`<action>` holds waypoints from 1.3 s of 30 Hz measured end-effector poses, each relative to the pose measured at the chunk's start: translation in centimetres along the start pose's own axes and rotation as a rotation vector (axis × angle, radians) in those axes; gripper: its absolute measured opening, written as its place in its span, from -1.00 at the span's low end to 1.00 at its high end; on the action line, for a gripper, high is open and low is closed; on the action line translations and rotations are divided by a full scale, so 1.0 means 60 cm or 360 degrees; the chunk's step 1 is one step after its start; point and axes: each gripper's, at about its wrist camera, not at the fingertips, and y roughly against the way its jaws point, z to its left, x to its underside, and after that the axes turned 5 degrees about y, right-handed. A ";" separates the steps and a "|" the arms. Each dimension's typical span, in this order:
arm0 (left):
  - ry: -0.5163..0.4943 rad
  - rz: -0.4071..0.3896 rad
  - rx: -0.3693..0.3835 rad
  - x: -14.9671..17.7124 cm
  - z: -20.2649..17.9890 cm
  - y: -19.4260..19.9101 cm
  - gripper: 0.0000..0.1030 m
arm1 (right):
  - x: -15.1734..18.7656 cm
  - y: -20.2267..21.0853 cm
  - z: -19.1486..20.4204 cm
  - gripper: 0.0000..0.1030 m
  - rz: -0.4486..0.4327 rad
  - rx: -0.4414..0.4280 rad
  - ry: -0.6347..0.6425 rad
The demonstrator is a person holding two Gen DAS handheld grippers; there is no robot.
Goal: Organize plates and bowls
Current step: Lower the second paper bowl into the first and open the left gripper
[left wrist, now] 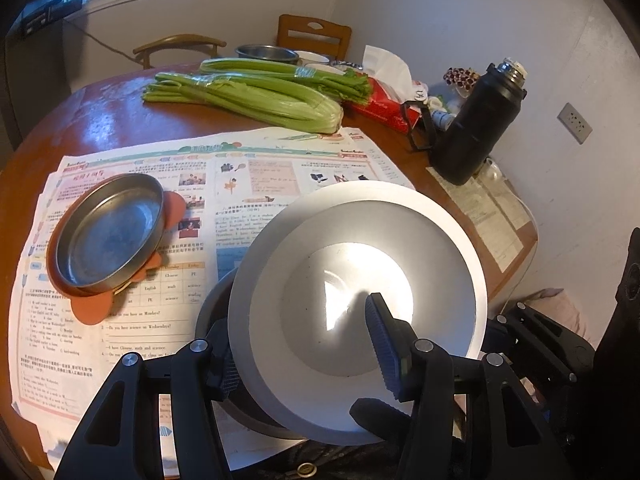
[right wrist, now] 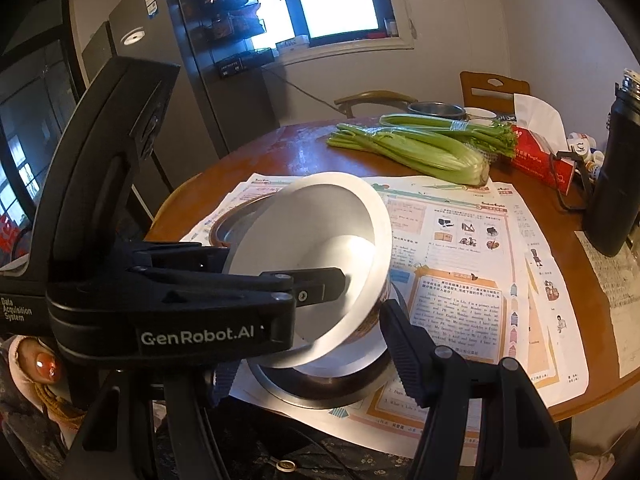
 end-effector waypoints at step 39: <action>-0.0002 0.0057 -0.0161 0.024 0.023 -0.052 0.09 | 0.033 -0.060 -0.010 0.28 0.0172 -0.0015 0.0005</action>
